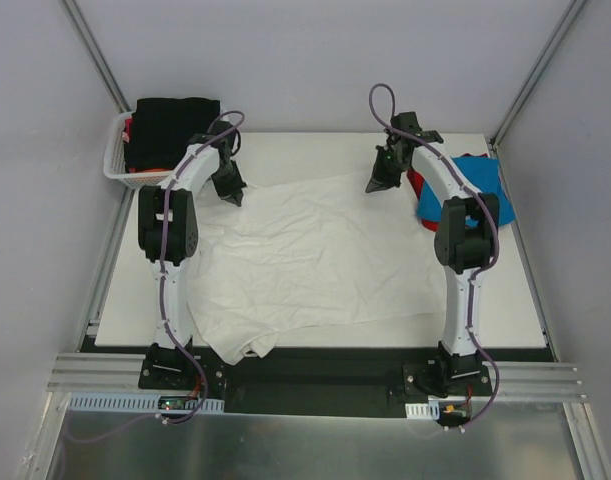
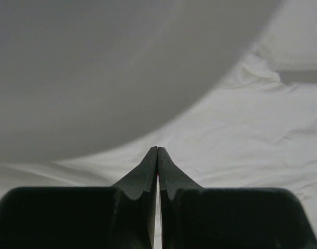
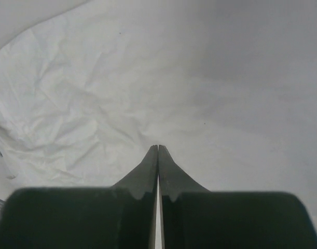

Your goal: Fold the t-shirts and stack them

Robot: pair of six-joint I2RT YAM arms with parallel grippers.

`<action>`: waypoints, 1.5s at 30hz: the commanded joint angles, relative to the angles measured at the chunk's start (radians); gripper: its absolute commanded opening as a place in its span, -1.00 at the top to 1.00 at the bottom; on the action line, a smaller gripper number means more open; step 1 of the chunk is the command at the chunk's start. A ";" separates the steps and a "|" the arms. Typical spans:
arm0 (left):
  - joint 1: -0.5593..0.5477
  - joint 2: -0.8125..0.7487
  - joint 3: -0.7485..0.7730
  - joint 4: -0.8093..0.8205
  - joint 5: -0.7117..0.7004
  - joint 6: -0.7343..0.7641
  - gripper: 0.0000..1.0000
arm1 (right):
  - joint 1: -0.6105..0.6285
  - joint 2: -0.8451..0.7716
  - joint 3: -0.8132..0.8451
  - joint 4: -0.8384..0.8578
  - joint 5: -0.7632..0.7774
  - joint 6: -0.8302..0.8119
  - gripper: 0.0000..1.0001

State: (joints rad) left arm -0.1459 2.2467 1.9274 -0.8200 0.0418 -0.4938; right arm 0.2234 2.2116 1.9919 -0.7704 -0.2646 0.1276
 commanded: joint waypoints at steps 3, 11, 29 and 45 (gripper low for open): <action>0.046 0.039 0.045 -0.120 -0.124 -0.011 0.95 | -0.019 0.059 0.030 0.039 -0.137 0.040 0.98; 0.078 0.024 -0.016 -0.127 -0.119 -0.048 0.96 | -0.025 0.072 -0.036 0.134 -0.212 0.072 0.98; 0.078 0.166 0.143 -0.050 -0.212 -0.069 1.00 | -0.042 0.126 -0.014 0.194 -0.268 0.118 0.98; -0.023 -0.157 -0.047 0.197 -0.212 0.040 0.95 | -0.024 0.033 -0.154 0.253 -0.321 0.161 0.98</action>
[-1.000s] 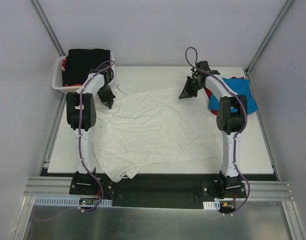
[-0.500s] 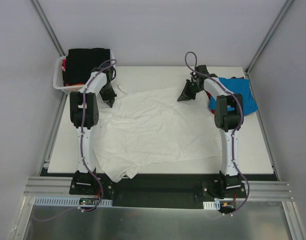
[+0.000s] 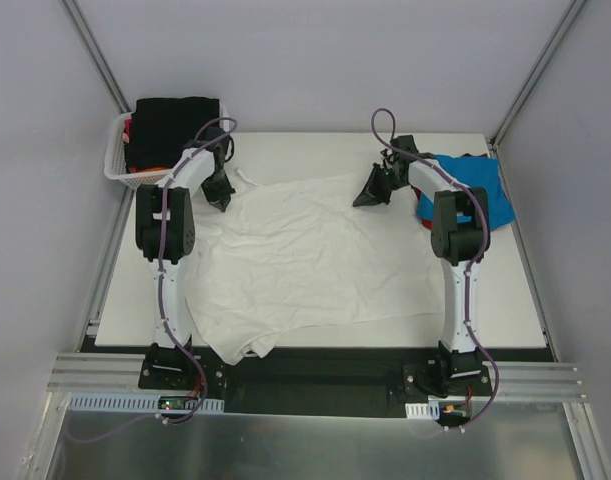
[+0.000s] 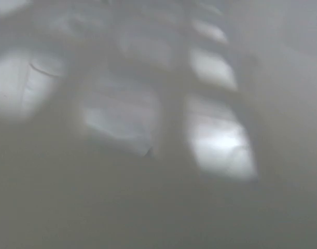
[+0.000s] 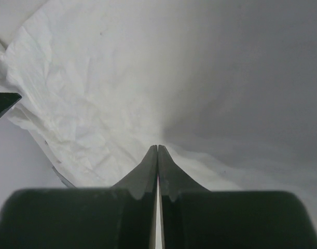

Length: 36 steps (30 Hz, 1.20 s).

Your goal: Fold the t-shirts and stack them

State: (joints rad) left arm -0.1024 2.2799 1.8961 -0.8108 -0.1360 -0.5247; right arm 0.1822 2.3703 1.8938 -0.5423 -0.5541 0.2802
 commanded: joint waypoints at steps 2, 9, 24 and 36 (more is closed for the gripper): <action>-0.112 -0.272 -0.054 0.187 -0.062 0.077 0.93 | 0.029 -0.172 -0.094 0.024 -0.030 0.001 0.93; -0.184 -0.540 -0.209 0.141 -0.067 0.016 0.85 | 0.102 -0.353 -0.266 -0.016 -0.009 -0.068 0.30; -0.207 -1.149 -0.954 -0.114 0.352 -0.089 0.89 | 0.154 -0.979 -0.851 -0.231 0.167 -0.138 -0.62; -0.207 -1.637 -1.267 -0.238 0.371 -0.383 0.85 | 0.039 -1.180 -0.977 -0.269 0.178 -0.154 -0.56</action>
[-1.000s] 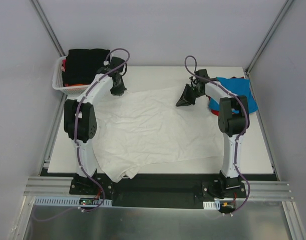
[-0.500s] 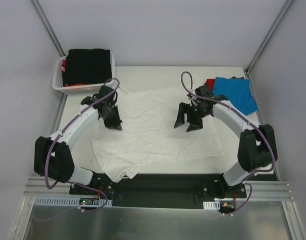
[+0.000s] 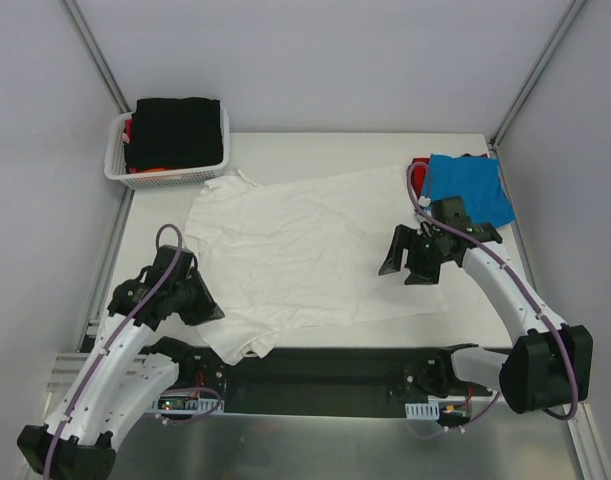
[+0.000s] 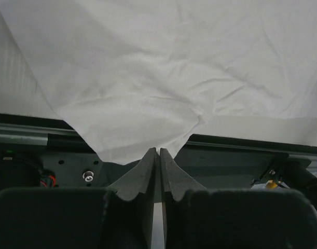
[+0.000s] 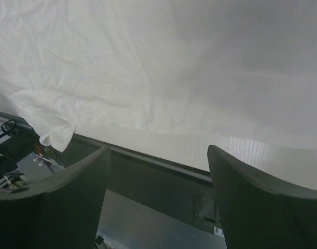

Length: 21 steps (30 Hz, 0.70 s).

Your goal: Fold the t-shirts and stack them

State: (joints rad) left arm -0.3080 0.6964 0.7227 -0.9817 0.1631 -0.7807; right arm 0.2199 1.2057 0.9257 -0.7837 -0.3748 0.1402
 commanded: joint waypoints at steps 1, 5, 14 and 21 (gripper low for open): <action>-0.002 -0.055 -0.114 -0.071 0.081 -0.126 0.84 | -0.001 -0.014 -0.010 -0.026 -0.022 -0.016 -0.56; -0.002 0.024 -0.121 -0.071 0.163 -0.114 0.81 | 0.004 -0.003 0.001 -0.055 -0.073 -0.054 -0.56; -0.002 0.326 -0.011 -0.188 -0.054 -0.011 0.87 | 0.004 -0.135 -0.048 -0.112 -0.039 -0.100 -0.56; -0.002 0.446 0.110 -0.172 -0.192 -0.029 0.86 | 0.004 -0.120 0.013 -0.111 -0.030 -0.097 -0.55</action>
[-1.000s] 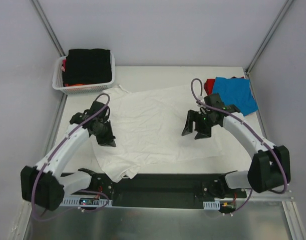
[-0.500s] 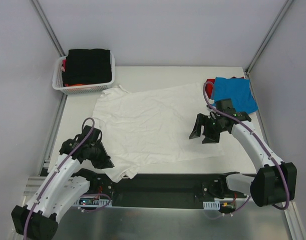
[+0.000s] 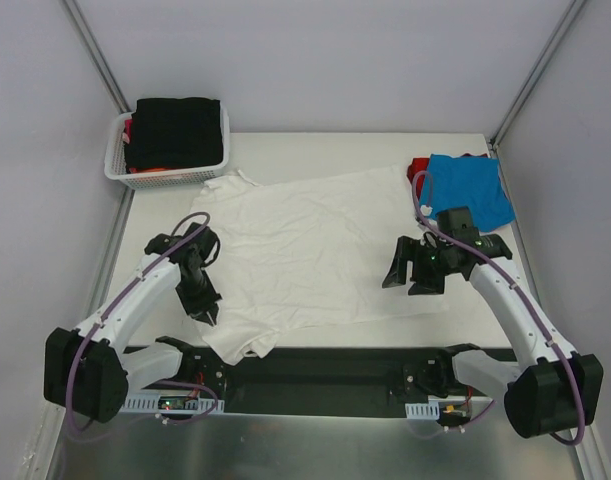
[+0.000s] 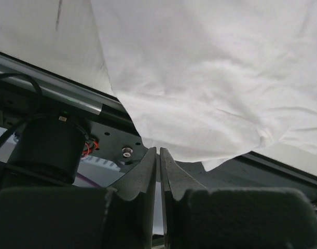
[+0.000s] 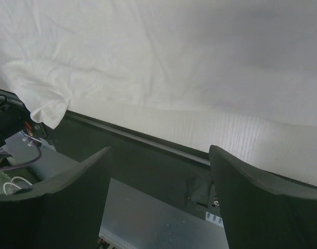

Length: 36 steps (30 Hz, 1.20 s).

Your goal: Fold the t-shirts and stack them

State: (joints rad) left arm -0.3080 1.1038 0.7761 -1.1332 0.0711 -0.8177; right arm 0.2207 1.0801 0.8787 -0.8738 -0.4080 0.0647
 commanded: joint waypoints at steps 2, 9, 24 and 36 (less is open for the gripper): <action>-0.002 0.063 0.063 0.004 -0.079 0.017 0.88 | 0.002 0.023 0.075 -0.016 -0.002 -0.014 -0.55; -0.066 0.004 0.006 0.084 0.088 0.037 0.84 | 0.003 -0.023 0.031 -0.030 -0.003 -0.013 -0.57; -0.237 -0.254 -0.221 0.098 0.260 -0.040 0.77 | 0.133 0.073 -0.073 0.143 -0.160 0.021 -0.44; -0.330 -0.079 -0.193 0.075 0.173 -0.064 0.18 | 0.187 0.037 -0.092 0.154 -0.101 0.058 -0.43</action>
State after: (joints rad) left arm -0.6231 0.9882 0.5308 -1.0256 0.3149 -0.8627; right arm 0.4011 1.1500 0.7872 -0.7219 -0.5163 0.1158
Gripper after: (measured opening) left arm 0.370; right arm 0.719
